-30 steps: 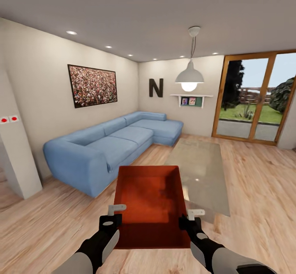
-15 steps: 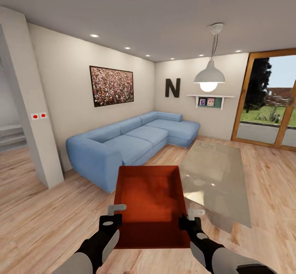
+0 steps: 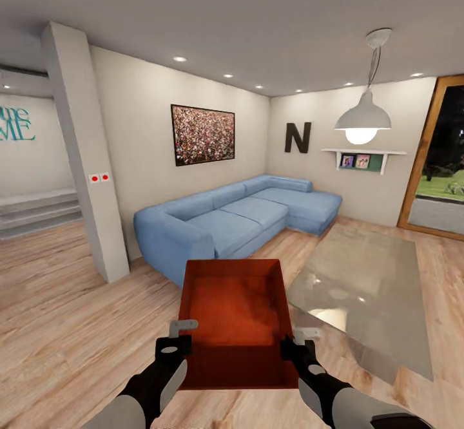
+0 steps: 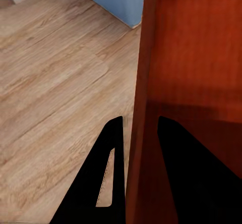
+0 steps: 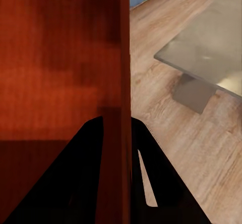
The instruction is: Move the two storage containers from the living room to the garage. In the garage, place one container on the floor and stack the other container on top of it (either order is fine).
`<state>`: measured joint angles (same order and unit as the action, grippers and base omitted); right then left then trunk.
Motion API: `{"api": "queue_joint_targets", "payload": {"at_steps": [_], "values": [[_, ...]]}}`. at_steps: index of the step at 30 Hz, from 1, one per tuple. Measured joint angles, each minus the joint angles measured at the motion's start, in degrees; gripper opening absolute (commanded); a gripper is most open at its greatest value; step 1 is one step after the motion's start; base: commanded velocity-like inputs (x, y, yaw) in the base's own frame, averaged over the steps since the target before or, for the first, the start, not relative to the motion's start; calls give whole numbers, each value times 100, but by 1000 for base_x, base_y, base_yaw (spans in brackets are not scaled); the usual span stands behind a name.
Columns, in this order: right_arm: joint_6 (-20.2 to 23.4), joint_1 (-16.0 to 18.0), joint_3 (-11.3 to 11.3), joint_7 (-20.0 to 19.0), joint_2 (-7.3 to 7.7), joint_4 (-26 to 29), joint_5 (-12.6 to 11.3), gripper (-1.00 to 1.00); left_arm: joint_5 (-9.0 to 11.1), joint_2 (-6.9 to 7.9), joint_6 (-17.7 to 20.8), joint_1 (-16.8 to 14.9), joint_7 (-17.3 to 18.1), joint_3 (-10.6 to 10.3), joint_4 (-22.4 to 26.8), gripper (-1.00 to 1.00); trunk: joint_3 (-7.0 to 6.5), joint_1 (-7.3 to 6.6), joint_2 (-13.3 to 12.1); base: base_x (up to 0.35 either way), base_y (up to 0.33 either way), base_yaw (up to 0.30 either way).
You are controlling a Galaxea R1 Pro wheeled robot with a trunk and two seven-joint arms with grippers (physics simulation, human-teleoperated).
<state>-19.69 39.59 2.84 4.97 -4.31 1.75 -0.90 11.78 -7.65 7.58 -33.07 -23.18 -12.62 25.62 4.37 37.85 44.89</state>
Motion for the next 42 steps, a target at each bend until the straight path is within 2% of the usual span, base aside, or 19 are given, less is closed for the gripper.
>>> {"api": "queue_joint_targets", "payload": {"at_steps": [42], "values": [[2, -5, 1, 1, 1, -1, -2, -100, 0, -2, 0, 0, 1, -1, -9, -100, 0, 0, 0, 0, 0, 266]]}}
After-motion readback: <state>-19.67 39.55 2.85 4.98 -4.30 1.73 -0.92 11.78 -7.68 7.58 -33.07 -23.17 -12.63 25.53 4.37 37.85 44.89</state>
